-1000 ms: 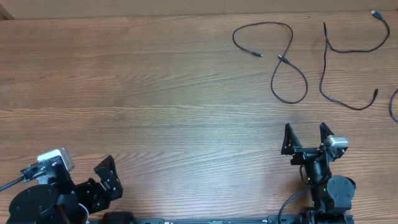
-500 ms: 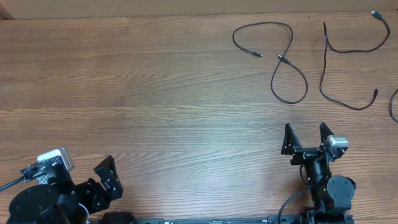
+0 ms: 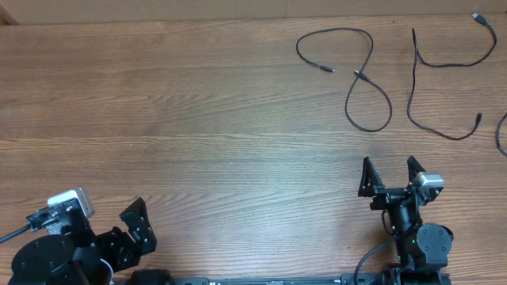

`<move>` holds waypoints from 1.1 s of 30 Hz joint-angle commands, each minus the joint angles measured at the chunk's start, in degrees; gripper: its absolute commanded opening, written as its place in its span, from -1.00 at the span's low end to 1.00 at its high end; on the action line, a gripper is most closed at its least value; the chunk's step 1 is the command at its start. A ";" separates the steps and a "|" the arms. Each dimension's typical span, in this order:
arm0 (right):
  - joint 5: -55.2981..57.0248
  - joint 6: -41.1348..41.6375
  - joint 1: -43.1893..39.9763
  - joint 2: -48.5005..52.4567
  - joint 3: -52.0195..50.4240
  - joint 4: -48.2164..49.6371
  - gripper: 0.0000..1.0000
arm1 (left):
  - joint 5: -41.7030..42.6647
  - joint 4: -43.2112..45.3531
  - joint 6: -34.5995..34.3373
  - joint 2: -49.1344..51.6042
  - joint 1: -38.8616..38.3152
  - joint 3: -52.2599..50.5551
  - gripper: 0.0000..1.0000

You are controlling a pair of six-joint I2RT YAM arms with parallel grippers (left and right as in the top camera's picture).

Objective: Untangle cables

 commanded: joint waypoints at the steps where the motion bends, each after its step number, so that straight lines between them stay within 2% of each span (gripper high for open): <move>1: 0.37 -0.28 -0.04 -0.61 -0.59 0.24 1.00 | 0.24 0.11 -1.20 -0.57 -0.11 0.07 0.99; 16: 0.37 -0.28 -0.04 -0.61 -0.59 0.24 1.00 | 0.31 0.28 -1.25 -0.57 -0.11 0.07 0.99; 20: 0.37 -0.28 -0.04 -0.61 -0.59 0.24 1.00 | -0.50 4.26 -1.20 -0.57 -0.11 0.07 0.99; 25: 0.37 -0.26 -0.04 -0.61 -0.59 0.24 1.00 | -0.39 4.83 -1.22 -0.57 -0.11 0.07 0.99; 33: 0.35 -0.28 -0.04 -0.61 -0.59 0.24 1.00 | -0.04 14.88 -1.22 -0.57 -0.11 0.07 0.99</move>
